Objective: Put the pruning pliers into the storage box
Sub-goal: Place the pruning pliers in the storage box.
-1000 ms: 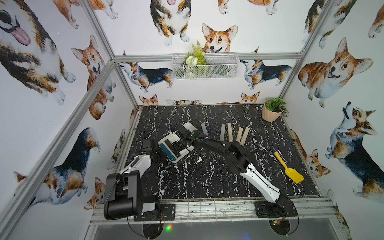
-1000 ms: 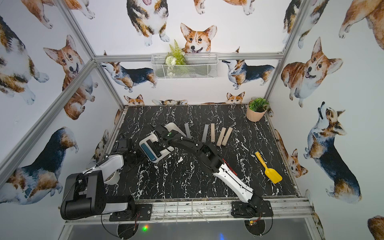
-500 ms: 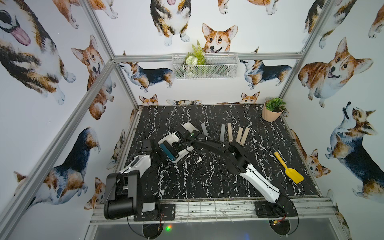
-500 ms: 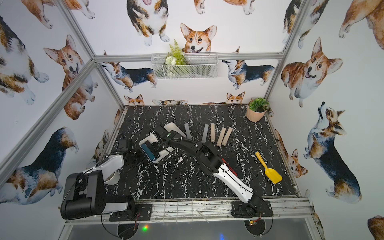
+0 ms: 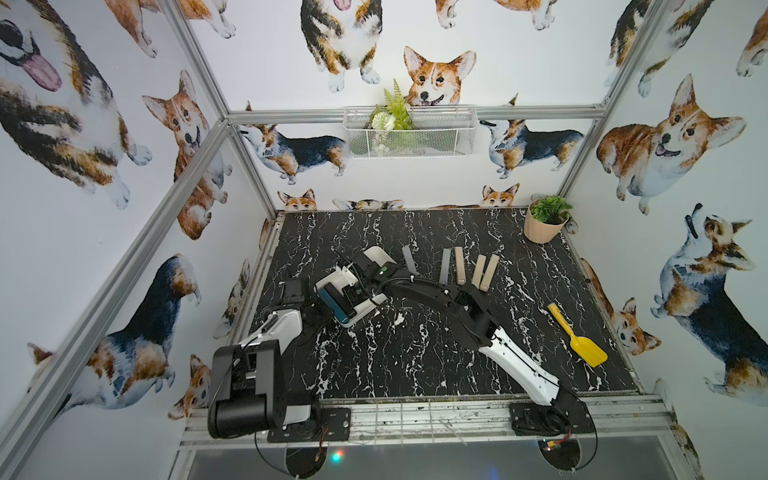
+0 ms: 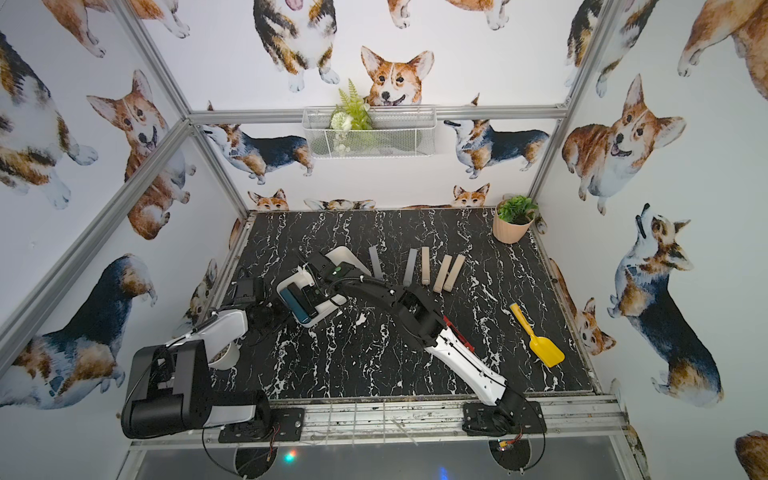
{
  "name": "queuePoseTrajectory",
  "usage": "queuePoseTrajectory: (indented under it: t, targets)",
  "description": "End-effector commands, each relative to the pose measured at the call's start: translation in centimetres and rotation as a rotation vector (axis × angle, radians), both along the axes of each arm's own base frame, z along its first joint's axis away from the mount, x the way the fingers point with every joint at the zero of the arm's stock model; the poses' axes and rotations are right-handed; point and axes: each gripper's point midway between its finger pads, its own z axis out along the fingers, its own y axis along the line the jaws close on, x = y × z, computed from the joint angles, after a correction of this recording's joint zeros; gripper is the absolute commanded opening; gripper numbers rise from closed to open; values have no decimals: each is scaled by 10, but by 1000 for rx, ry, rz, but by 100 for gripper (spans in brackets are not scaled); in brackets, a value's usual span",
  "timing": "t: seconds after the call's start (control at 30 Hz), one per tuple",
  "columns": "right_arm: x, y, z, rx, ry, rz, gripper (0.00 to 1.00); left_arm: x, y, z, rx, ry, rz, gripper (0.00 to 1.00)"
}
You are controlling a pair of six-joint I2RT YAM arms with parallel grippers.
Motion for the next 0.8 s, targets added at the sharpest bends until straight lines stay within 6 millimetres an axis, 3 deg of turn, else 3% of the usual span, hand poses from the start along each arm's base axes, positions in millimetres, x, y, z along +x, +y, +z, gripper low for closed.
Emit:
queuePoseTrajectory:
  t: [0.0, 0.17, 0.43, 0.77]
  targets:
    - [2, -4, 6, -12, -19, 0, 9, 1, -1, 0, -7, -1, 6, 34]
    - [11, -16, 15, -19, -39, -26, 26, 1, -1, 0, -10, -4, 5, 34]
    - [20, -35, 43, -13, -84, -43, 43, 1, 0, 2, -4, -4, 3, 34]
    - [24, -57, 73, -4, -112, -55, 48, 1, 1, 3, 3, -6, 4, 34]
